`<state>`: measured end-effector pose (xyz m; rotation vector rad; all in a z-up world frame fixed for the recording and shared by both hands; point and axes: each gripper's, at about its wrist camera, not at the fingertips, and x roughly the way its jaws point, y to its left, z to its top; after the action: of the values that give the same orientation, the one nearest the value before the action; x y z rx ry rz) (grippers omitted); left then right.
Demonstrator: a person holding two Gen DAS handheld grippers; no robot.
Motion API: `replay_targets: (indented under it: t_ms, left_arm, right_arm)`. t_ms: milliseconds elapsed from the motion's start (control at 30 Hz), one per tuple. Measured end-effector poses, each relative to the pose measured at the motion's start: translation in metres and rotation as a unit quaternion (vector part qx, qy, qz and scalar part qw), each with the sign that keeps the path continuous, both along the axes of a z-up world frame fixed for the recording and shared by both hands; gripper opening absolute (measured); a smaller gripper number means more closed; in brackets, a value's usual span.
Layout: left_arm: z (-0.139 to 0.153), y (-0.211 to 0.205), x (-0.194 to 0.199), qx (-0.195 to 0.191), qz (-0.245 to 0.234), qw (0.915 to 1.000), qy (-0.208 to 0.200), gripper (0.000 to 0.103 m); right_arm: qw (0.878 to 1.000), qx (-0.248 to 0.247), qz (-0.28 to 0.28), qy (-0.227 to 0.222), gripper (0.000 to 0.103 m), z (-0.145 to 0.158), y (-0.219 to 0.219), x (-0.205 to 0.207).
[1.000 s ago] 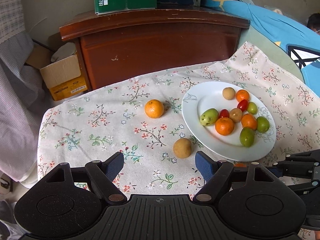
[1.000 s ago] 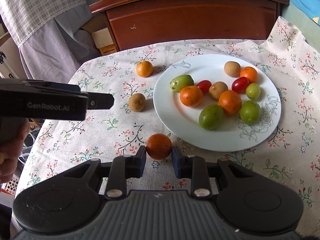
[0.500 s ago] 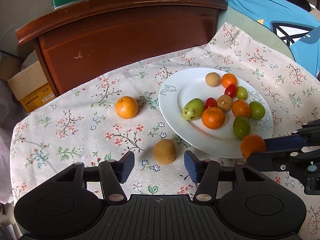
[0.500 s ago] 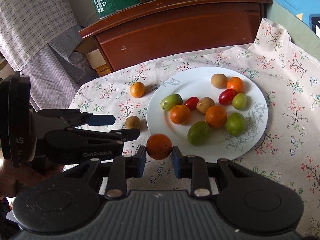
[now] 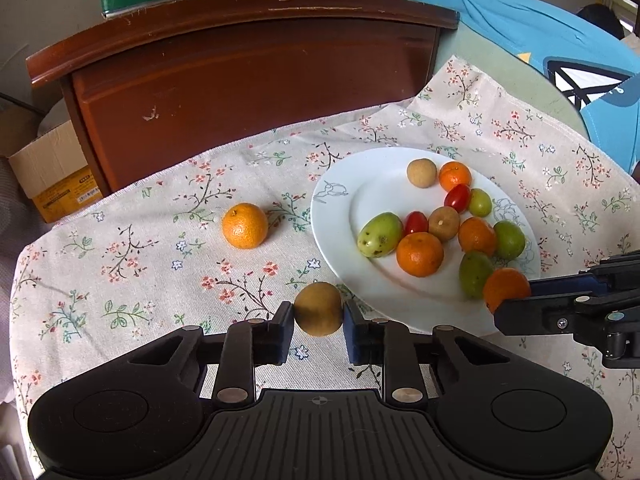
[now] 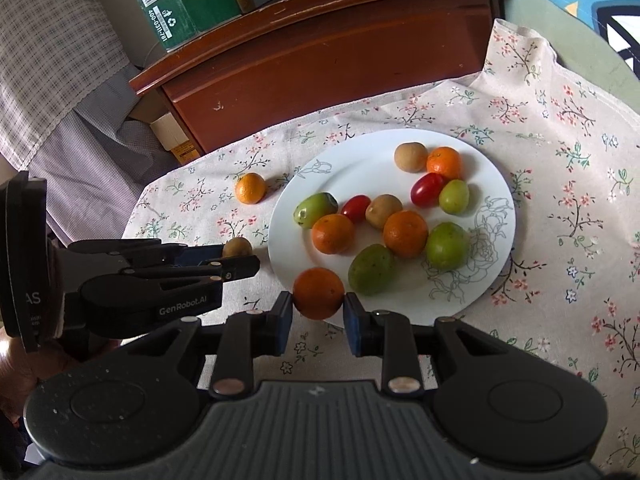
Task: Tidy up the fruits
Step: 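Carry the mandarin and brown fruit onto the white plate and open both tools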
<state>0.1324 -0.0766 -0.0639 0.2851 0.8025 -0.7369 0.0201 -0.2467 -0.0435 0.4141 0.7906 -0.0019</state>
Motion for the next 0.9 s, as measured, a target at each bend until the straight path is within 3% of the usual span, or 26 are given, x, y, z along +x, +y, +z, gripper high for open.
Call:
replay_targets:
  t_ms: [167,333,533,900]
  left_arm:
    - [0.023,-0.003,0.000,-0.040,0.011,0.9991,-0.007,0.024]
    - [0.035,-0.018,-0.009,-0.053,-0.007,0.9985,-0.009,0.024]
    - [0.026,-0.031,-0.020,-0.040,-0.027,0.9988,0.003,0.024]
    - [0.021,-0.045,-0.025,-0.038,-0.032,0.9986,0.018,0.024]
  right_arm:
    - [0.999,0.002,-0.022,-0.026,0.028,0.017,-0.018,0.001]
    - [0.998,-0.003,-0.056,-0.042,0.028,0.028,-0.041,0.004]
    - [0.995,0.002,-0.092,-0.032,0.028,0.021,-0.062,0.007]
    - [0.995,0.002,-0.097,-0.013,0.028,0.007,-0.068,0.019]
